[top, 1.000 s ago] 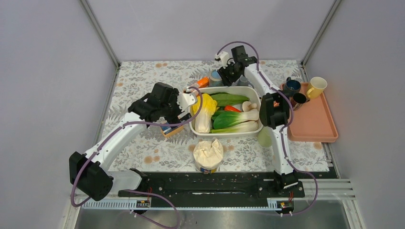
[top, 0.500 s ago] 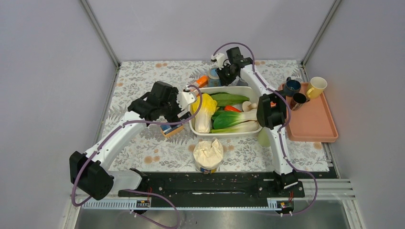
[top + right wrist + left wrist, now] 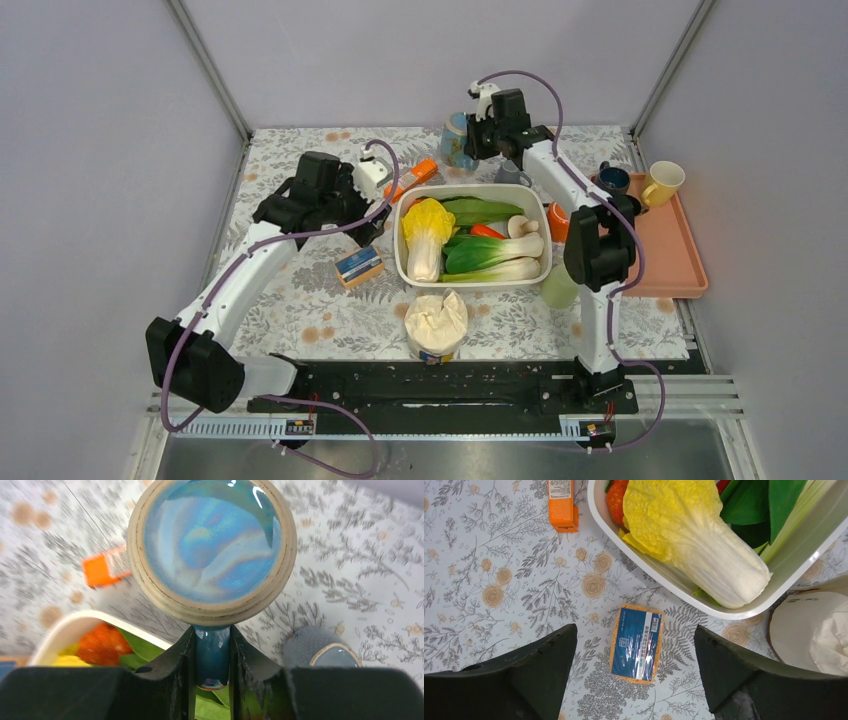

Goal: Turn the mug right side up

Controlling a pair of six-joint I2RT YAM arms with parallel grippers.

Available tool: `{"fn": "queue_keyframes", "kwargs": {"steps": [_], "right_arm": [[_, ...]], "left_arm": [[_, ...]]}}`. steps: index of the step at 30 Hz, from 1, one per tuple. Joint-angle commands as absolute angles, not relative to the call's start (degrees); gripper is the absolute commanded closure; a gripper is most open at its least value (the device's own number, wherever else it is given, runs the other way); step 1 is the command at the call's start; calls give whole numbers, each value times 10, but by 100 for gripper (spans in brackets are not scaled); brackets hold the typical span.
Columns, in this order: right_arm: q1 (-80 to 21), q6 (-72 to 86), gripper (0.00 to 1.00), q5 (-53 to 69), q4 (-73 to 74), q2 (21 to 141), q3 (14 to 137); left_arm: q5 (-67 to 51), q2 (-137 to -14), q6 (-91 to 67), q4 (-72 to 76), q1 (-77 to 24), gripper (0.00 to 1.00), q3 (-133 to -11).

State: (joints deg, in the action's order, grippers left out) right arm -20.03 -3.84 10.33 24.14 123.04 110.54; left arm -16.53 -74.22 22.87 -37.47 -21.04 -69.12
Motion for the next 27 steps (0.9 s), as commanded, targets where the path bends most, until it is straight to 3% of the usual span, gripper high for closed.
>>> {"fn": "queue_keyframes", "kwargs": {"steps": [1, 8, 17, 27], "right_arm": [[-201, 48, 100, 140, 97, 1145, 1129], [-203, 130, 100, 167, 73, 1078, 1097], [-245, 138, 100, 113, 8, 894, 917], [-293, 203, 100, 97, -114, 729, 747]], "left_arm": [[-200, -738, 192, -338, -209, 11, -733], [-248, -754, 89, -292, -182, 11, -759], [-347, -708, -77, -216, -165, 12, -746], [-431, -709, -205, -168, -164, 6, -764]]}}
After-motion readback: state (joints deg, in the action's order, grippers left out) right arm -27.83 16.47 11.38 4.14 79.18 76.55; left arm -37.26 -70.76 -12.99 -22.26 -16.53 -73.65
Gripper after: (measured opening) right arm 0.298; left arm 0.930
